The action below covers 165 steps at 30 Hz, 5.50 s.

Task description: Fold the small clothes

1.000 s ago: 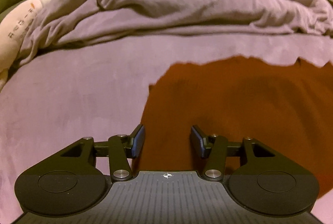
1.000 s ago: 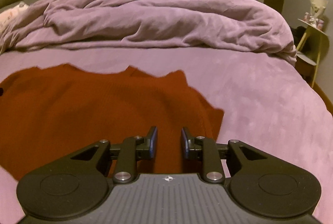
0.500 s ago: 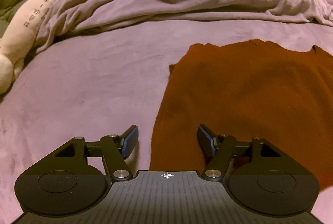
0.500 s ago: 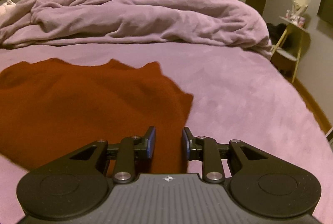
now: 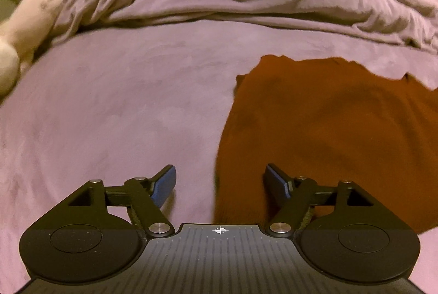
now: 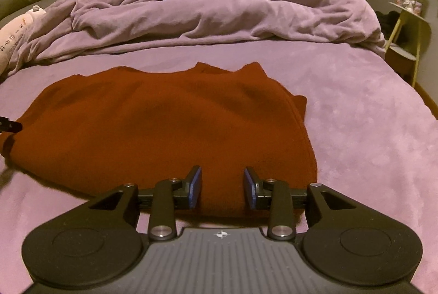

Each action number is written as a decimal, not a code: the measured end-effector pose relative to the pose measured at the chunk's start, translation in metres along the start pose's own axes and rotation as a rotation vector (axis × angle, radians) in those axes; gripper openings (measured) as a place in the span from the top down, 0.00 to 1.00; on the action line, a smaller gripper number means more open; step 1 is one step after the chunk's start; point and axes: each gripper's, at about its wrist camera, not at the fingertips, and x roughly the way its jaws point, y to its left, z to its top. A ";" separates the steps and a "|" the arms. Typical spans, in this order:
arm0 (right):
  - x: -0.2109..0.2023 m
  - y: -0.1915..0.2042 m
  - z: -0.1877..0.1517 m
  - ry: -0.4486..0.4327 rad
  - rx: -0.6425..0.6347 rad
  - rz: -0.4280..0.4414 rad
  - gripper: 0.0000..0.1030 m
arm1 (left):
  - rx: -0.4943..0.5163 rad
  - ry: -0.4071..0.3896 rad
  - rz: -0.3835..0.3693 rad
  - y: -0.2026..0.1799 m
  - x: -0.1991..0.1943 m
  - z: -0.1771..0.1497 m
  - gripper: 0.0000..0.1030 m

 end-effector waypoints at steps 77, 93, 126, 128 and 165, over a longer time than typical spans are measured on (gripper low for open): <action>-0.025 -0.046 -0.044 -0.023 0.174 -0.100 0.45 | 0.194 -0.049 -0.506 -0.179 -0.073 -0.024 0.48; -0.018 -0.032 0.010 -0.072 0.260 0.161 0.40 | 0.201 -0.070 -0.504 -0.172 -0.057 -0.048 0.25; 0.024 0.044 0.084 -0.161 -0.160 0.087 0.88 | 0.066 0.016 -0.327 -0.134 -0.027 -0.064 0.18; 0.021 0.029 0.079 -0.171 -0.165 0.035 0.90 | 0.070 0.019 -0.333 -0.138 -0.026 -0.064 0.15; 0.025 -0.033 0.030 -0.014 0.087 0.146 0.85 | 0.112 0.090 -0.323 -0.175 -0.022 -0.065 0.11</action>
